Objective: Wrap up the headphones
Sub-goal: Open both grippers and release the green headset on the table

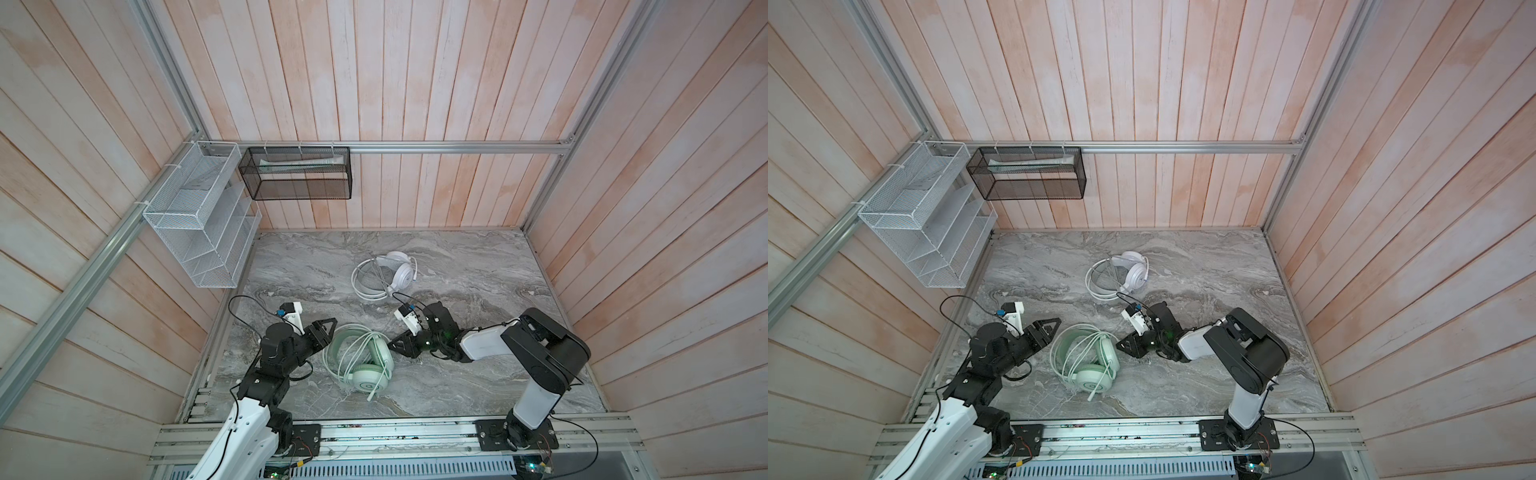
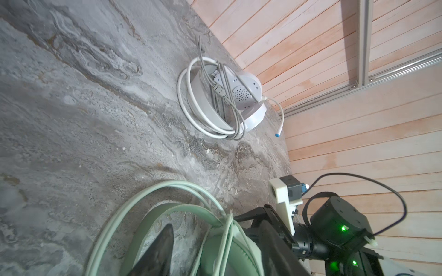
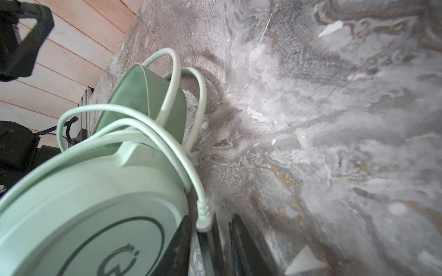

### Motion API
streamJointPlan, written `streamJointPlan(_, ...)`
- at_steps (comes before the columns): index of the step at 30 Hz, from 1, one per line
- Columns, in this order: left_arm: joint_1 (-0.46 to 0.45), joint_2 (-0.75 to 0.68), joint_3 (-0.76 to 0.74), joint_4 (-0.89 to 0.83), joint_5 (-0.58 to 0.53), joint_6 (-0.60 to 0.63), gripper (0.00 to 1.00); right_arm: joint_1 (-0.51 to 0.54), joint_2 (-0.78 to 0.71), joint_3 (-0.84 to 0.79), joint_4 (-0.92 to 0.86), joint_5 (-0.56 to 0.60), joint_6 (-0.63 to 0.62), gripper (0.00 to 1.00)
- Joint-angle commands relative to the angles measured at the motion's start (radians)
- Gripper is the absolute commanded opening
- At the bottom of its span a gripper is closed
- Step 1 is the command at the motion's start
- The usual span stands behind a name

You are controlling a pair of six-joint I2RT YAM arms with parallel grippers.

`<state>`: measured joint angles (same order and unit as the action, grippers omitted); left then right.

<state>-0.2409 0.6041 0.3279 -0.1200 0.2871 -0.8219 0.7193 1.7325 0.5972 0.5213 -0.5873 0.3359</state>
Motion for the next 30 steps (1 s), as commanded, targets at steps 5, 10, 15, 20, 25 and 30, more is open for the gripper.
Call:
streamJointPlan(5, 0.003, -0.064, 0.083, -0.129, -0.114, 0.037, 0.58, 0.004, -0.127, -0.010, -0.115, 0.067, -0.005, 0.44)
streamJointPlan(10, 0.004, -0.069, 0.101, -0.152, -0.162, 0.006, 0.73, 0.004, -0.327, -0.017, -0.273, 0.177, -0.020, 0.52)
streamJointPlan(15, 0.005, -0.022, 0.153, -0.168, -0.244, -0.006, 0.98, 0.002, -0.606, 0.027, -0.510, 0.513, -0.017, 0.73)
streamJointPlan(20, 0.006, 0.050, 0.221, -0.144, -0.436, 0.070, 0.99, -0.004, -0.867, 0.068, -0.604, 0.912, -0.028, 1.00)
streamJointPlan(25, 0.006, 0.030, 0.176, 0.097, -0.562, 0.206, 0.99, -0.005, -0.997, 0.015, -0.473, 1.297, -0.122, 0.99)
streamJointPlan(30, 0.014, 0.170, 0.117, 0.341, -0.728, 0.501, 0.99, -0.076, -0.981, -0.081, -0.295, 1.422, -0.136, 0.99)
